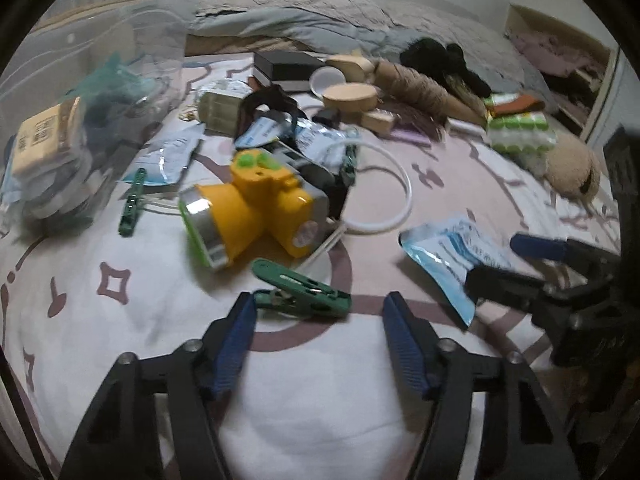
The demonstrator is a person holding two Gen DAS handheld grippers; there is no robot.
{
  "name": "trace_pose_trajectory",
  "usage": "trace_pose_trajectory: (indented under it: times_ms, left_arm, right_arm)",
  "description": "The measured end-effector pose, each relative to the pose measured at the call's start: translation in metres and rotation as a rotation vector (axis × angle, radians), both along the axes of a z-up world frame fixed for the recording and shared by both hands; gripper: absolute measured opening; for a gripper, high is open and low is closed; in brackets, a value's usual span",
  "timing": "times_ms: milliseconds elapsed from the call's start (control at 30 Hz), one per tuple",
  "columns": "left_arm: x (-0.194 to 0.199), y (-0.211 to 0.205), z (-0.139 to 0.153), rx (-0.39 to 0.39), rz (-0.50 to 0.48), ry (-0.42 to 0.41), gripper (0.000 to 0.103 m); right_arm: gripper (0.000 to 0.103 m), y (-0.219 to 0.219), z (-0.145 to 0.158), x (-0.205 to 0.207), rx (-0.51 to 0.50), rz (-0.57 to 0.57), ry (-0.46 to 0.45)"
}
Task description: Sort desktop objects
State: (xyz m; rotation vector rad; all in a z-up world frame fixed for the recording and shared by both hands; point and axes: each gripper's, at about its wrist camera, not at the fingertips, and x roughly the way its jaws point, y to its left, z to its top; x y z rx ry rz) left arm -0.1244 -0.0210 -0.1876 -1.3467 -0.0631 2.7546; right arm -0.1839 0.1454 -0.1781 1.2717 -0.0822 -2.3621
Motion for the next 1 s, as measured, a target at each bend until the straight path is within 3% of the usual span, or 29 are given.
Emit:
trace_pose_trajectory:
  times_ms: [233, 400, 533, 767, 833, 867, 1000]
  left_arm:
    - [0.000, 0.000, -0.001, -0.013, 0.008, -0.004, 0.040]
    - [0.003, -0.003, 0.001, -0.034, 0.033, -0.003, 0.040]
    - [0.008, -0.012, 0.004, -0.042, 0.079, -0.005, 0.023]
    - [0.013, -0.024, 0.007, 0.028, 0.126, -0.021, 0.025]
    - [0.017, -0.026, 0.008, 0.078, 0.120, -0.027, 0.051]
    - [0.020, -0.028, 0.009, 0.121, 0.114, -0.029, 0.056]
    - [0.024, -0.030, 0.011, 0.260, 0.071, -0.043, 0.059]
  right_arm:
    - [0.103, 0.001, -0.001, -0.002, -0.002, -0.009, 0.005]
    - [0.103, -0.002, -0.001, -0.002, 0.002, -0.013, 0.012]
    - [0.103, -0.009, 0.001, -0.001, 0.018, -0.001, 0.018]
    - [0.103, -0.026, 0.001, 0.002, 0.066, -0.015, 0.049]
    - [0.103, -0.030, 0.001, 0.003, 0.067, -0.010, 0.051]
    - [0.103, -0.032, 0.001, 0.003, 0.073, -0.009, 0.053]
    - [0.103, -0.042, -0.003, 0.006, 0.145, 0.006, 0.068]
